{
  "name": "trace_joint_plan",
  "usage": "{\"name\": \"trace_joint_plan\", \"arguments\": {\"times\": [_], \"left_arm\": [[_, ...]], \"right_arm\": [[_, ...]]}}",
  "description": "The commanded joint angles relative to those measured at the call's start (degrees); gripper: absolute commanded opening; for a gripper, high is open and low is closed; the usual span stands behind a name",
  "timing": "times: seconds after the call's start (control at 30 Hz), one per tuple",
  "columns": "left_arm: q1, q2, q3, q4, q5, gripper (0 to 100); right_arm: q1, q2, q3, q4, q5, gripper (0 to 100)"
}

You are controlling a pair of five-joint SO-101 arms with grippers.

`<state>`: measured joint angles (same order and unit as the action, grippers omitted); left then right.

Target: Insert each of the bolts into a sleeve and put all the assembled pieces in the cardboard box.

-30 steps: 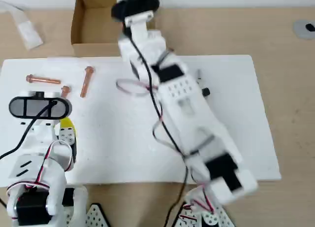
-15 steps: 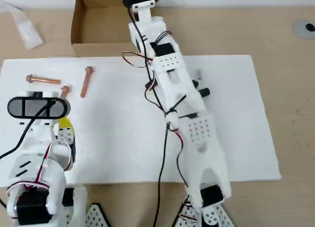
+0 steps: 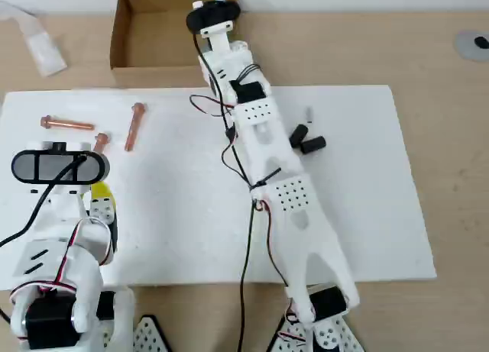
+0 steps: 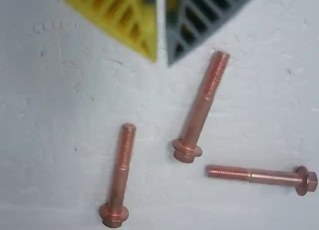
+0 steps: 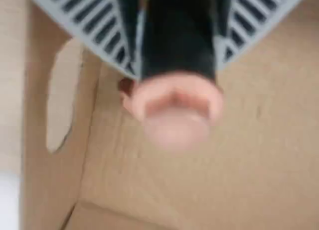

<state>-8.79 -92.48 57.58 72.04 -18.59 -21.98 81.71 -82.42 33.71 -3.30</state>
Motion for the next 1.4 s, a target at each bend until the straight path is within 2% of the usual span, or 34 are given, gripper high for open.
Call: {"name": "trace_joint_plan", "arguments": {"times": [0.0, 0.2, 0.37, 0.57, 0.77, 1.07, 1.23, 1.37], "left_arm": [[-0.79, 0.57, 0.18, 0.09, 0.0, 1], [-0.97, 0.66, 2.9, 0.09, 0.62, 2], [-8.62, 1.19, 3.08, -4.13, 7.56, 15], [-14.24, 7.69, 2.73, -8.53, 9.05, 15], [-14.15, 28.7, -2.81, -13.98, 2.46, 15], [-14.15, 64.92, -25.49, -14.42, -12.84, 15], [-14.15, 78.64, -36.57, -8.26, -15.3, 15], [-13.45, 83.74, -40.88, -5.01, -16.44, 15]], "right_arm": [[-0.04, -0.48, -5.67, 2.29, 0.7, 16.6], [-0.04, -0.22, -11.12, 9.05, 0.7, 20.5], [-0.04, -3.03, -13.23, 16.35, 0.7, 21.3], [-0.04, -11.3, -13.05, 31.3, 0.62, 21.0], [-0.04, -17.36, -13.05, 43.34, 0.62, 21.0], [0.31, -22.46, -13.05, 54.24, 0.62, 21.0], [0.4, -23.78, -13.14, 58.73, 0.62, 21.0], [0.75, -24.4, -13.14, 59.6, 0.62, 21.0]]}}
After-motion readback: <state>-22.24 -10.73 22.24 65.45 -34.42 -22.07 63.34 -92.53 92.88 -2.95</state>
